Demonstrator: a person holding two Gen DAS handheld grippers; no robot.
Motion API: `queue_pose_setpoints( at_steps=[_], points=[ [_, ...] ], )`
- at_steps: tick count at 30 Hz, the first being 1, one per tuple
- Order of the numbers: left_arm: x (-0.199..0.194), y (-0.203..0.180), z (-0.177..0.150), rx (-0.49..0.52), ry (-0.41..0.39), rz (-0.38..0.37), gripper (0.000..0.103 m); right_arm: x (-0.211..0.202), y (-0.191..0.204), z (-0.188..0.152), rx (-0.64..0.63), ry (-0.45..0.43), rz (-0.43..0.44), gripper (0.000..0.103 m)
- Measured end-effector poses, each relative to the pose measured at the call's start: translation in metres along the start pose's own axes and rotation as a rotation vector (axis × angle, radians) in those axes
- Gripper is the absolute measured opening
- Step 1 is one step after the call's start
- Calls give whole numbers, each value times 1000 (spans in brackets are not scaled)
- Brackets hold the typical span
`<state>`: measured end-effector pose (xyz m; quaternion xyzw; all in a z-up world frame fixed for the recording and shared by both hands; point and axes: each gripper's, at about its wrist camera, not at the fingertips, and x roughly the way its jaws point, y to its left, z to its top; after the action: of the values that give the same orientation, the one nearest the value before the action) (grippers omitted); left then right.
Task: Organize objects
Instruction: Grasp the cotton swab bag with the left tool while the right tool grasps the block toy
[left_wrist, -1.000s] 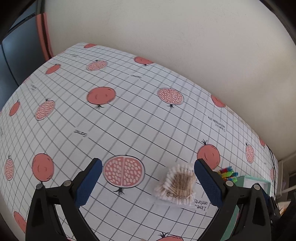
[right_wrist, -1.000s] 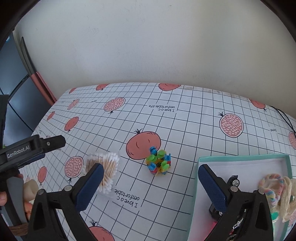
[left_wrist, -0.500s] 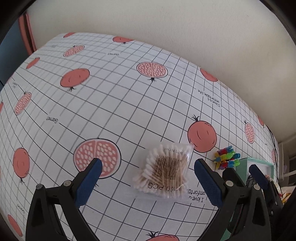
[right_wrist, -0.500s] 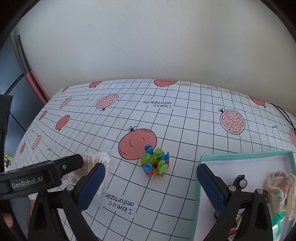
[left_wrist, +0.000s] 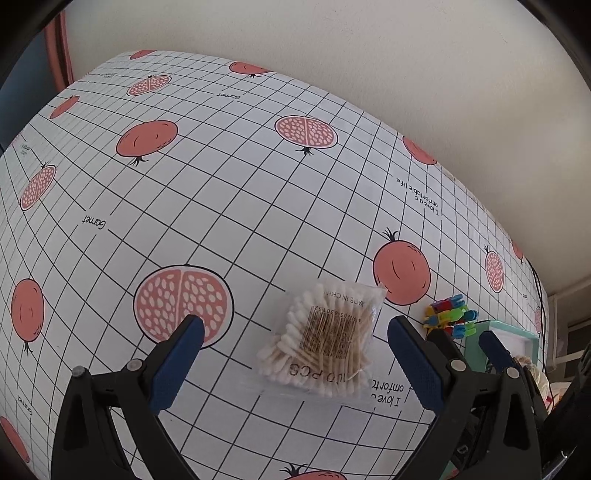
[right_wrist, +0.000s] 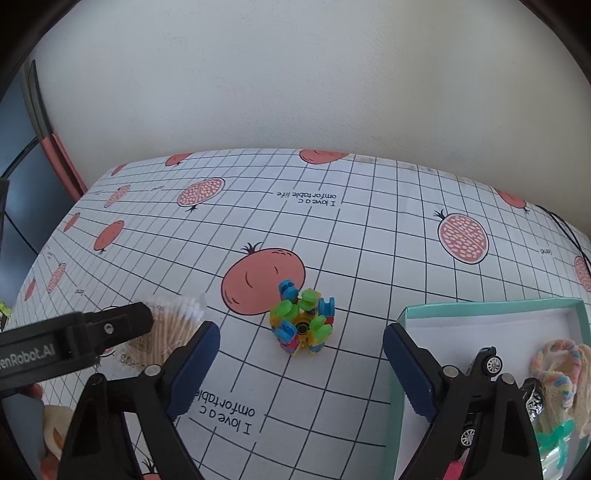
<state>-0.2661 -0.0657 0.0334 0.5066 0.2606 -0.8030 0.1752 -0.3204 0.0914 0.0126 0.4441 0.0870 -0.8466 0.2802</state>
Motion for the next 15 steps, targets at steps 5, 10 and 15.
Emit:
queue_pose_setpoints(
  at_steps=[5,10,15],
  points=[
    [0,-1,-1,-16,-5,-15,100,2,-6,0,28,-2,-4,84],
    [2,0,-4,-37,-4,-10,99,2,-9,1,49,-4,2,78],
    [3,-5,-8,-30,0,-20,99,3,-10,3,65,-6,12,72]
  ],
)
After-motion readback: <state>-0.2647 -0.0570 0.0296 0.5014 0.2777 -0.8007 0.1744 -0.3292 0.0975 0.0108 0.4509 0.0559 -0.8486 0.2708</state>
